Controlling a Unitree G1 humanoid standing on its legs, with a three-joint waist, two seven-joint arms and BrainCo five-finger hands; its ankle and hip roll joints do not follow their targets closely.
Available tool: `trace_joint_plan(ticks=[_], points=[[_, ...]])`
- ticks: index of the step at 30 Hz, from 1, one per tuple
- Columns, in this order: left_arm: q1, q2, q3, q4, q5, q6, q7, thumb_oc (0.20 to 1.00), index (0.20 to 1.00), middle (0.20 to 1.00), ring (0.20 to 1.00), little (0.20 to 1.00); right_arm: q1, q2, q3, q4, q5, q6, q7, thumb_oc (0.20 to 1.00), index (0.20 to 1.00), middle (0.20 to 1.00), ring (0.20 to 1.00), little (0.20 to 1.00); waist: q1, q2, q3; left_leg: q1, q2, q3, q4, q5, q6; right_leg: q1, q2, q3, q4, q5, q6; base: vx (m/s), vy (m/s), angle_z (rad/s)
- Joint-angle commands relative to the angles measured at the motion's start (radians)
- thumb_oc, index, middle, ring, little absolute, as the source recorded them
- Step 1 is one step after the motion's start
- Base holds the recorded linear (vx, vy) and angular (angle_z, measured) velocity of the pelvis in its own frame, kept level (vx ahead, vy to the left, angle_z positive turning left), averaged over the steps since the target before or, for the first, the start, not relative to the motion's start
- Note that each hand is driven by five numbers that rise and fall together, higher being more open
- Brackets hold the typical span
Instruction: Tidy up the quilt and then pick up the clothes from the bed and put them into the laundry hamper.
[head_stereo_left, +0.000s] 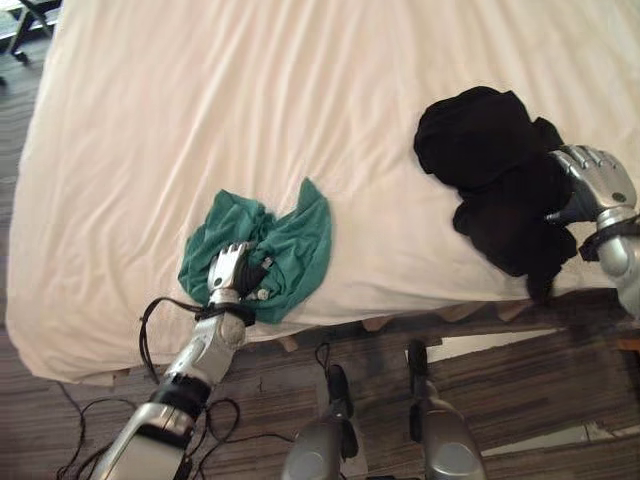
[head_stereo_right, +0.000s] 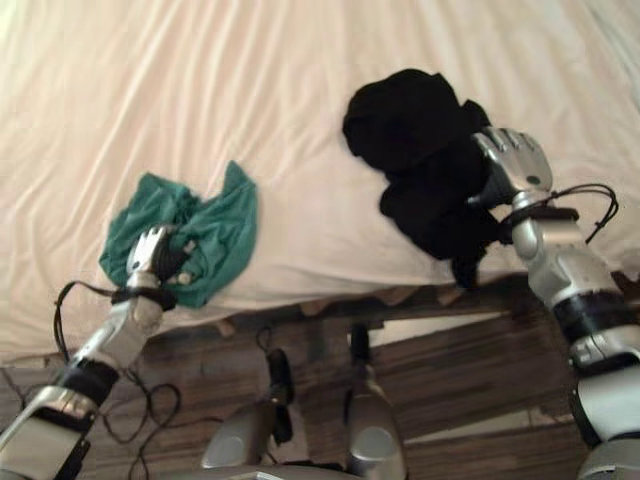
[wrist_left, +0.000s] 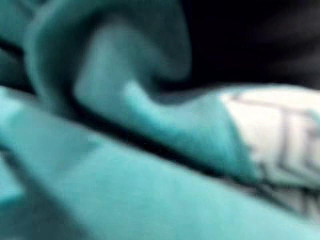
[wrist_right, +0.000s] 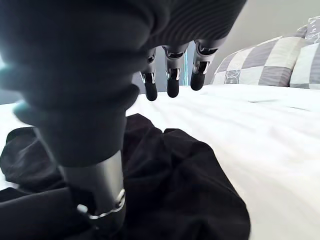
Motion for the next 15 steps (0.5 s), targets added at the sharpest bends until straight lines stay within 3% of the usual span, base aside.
trace_joint_plan(ticks=[1, 5, 6, 7, 8, 10, 11, 15], points=[[0.222, 0.083, -0.042, 0.09, -0.102, 0.022, -0.047, 0.2, 0.2, 0.2, 0.2, 0.2, -0.174, -0.034, 0.09, 0.162, 0.051, 0.006, 0.007, 1.0, 1.0, 1.0, 1.0, 1.0, 0.067, -0.05, -0.01, -0.071, 0.024, -0.033, -0.005, 0.016, -0.086, -0.054, -0.084, 0.001, 0.103, -0.144, 0.097, -0.02, -0.035, 0.12], [0.254, 0.081, -0.029, -0.031, -0.185, -0.018, -0.074, 0.2, 0.2, 0.2, 0.2, 0.2, -0.247, 0.005, 0.14, 0.425, 0.112, 0.007, 0.043, 1.0, 1.0, 1.0, 1.0, 1.0, 0.079, -0.021, 0.003, -0.095, 0.016, -0.042, -0.005, 0.028, -0.088, -0.072, -0.09, -0.012, 0.113, -0.146, 0.098, -0.04, -0.006, 0.2], [0.26, 0.076, -0.027, -0.061, -0.2, -0.026, -0.081, 0.2, 0.2, 0.2, 0.2, 0.2, -0.236, 0.018, 0.121, 0.471, 0.138, 0.01, 0.059, 0.953, 0.953, 0.953, 0.953, 0.953, 0.082, -0.012, 0.005, -0.097, 0.014, -0.043, -0.005, 0.029, -0.087, -0.071, -0.09, -0.017, 0.114, -0.147, 0.098, -0.03, 0.011, 0.21], [0.262, 0.078, -0.027, -0.064, -0.201, -0.025, -0.082, 0.2, 0.2, 0.2, 0.2, 0.2, -0.235, 0.019, 0.12, 0.472, 0.139, 0.009, 0.058, 0.2, 0.2, 0.2, 0.2, 0.2, 0.082, -0.013, 0.004, -0.097, 0.014, -0.043, -0.005, 0.029, -0.087, -0.071, -0.09, -0.017, 0.114, -0.147, 0.098, -0.02, 0.027, 0.23], [0.269, 0.039, -0.024, -0.084, -0.242, -0.027, -0.088, 0.2, 0.2, 0.2, 0.2, 0.2, -0.182, 0.051, 0.05, 0.521, 0.216, 0.012, 0.076, 0.2, 0.2, 0.2, 0.2, 0.2, 0.079, -0.004, 0.004, -0.091, 0.009, -0.05, -0.005, 0.025, -0.084, -0.06, -0.092, -0.023, 0.115, -0.153, 0.1, -0.02, 0.031, 0.15], [0.267, 0.021, -0.028, -0.088, -0.253, -0.03, -0.092, 0.2, 0.2, 0.2, 0.2, 0.2, -0.153, 0.065, 0.016, 0.529, 0.241, 0.01, 0.081, 0.2, 0.2, 0.2, 0.2, 0.2, 0.079, -0.003, -0.001, -0.093, 0.005, -0.053, -0.005, 0.026, -0.082, -0.057, -0.094, -0.026, 0.111, -0.15, 0.101, -0.02, 0.04, 0.11], [0.262, -0.019, -0.026, -0.085, -0.26, -0.023, -0.097, 0.2, 0.2, 0.2, 0.2, 0.2, -0.071, 0.095, -0.043, 0.5, 0.279, 0.012, 0.085, 0.2, 0.2, 0.2, 0.2, 0.2, 0.069, -0.009, -0.008, -0.081, 0.0, -0.055, -0.005, 0.017, -0.075, -0.041, -0.097, -0.028, 0.107, -0.15, 0.103, 0.0, 0.039, 0.11], [0.255, -0.051, -0.025, -0.079, -0.255, -0.015, -0.117, 0.2, 0.2, 0.2, 0.2, 0.2, 0.17, 0.182, -0.199, 0.36, 0.347, 0.008, 0.069, 0.2, 0.2, 0.2, 0.2, 0.2, 0.046, -0.037, -0.031, -0.044, -0.006, -0.047, -0.005, -0.015, -0.062, -0.004, -0.104, -0.028, 0.091, -0.147, 0.11, 0.03, 0.069, 0.18]])
